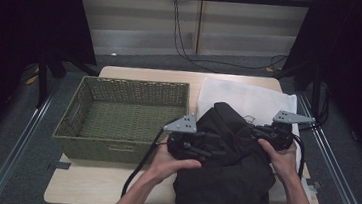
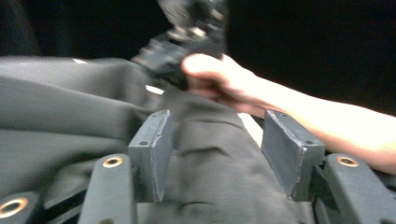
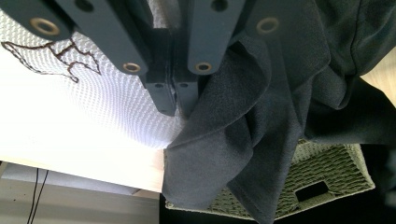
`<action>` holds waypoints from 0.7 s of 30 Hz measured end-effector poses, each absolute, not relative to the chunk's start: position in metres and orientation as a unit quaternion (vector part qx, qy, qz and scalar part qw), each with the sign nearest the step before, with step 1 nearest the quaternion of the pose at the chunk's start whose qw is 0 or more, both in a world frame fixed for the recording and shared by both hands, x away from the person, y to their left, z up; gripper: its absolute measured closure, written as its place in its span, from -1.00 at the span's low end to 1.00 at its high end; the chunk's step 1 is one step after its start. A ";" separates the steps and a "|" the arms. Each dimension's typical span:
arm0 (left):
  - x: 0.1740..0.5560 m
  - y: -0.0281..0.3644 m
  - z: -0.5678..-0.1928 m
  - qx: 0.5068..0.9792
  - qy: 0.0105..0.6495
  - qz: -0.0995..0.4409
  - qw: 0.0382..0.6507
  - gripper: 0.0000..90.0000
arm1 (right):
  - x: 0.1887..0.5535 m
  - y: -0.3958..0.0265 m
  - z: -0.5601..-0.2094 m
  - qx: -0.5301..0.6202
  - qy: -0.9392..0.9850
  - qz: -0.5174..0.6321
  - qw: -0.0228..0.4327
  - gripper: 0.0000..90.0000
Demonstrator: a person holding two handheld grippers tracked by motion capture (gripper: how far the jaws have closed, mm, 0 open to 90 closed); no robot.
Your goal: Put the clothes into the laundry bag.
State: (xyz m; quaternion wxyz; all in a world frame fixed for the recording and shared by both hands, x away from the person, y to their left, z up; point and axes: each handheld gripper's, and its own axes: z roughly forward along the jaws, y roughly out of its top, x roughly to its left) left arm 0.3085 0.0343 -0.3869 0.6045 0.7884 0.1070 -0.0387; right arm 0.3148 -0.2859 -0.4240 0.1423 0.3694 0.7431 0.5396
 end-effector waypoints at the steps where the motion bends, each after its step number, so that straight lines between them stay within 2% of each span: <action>1: 0.314 0.038 -0.383 0.787 0.118 -0.034 0.605 -0.19 | 0.315 -0.286 -0.424 0.370 0.743 0.540 0.142 0.98; 9: 0.349 0.042 -0.381 0.797 0.172 -0.027 0.578 -0.45 | 0.312 -0.283 -0.418 0.361 0.744 0.543 0.146 0.98; 15: 0.364 0.039 -0.391 0.805 0.205 -0.043 0.555 -0.49 | 0.310 -0.282 -0.414 0.356 0.744 0.546 0.149 0.98; 19: 0.361 0.032 -0.388 0.838 0.190 -0.009 0.511 -0.16 | 0.309 -0.281 -0.412 0.353 0.745 0.546 0.149 0.98; 20: 0.363 0.031 -0.389 0.839 0.191 -0.021 0.509 0.23 | 0.309 -0.281 -0.412 0.353 0.745 0.546 0.148 0.98; 21: 0.363 0.029 -0.388 0.843 0.198 -0.016 0.500 0.23 | 0.310 -0.281 -0.412 0.352 0.746 0.546 0.148 0.98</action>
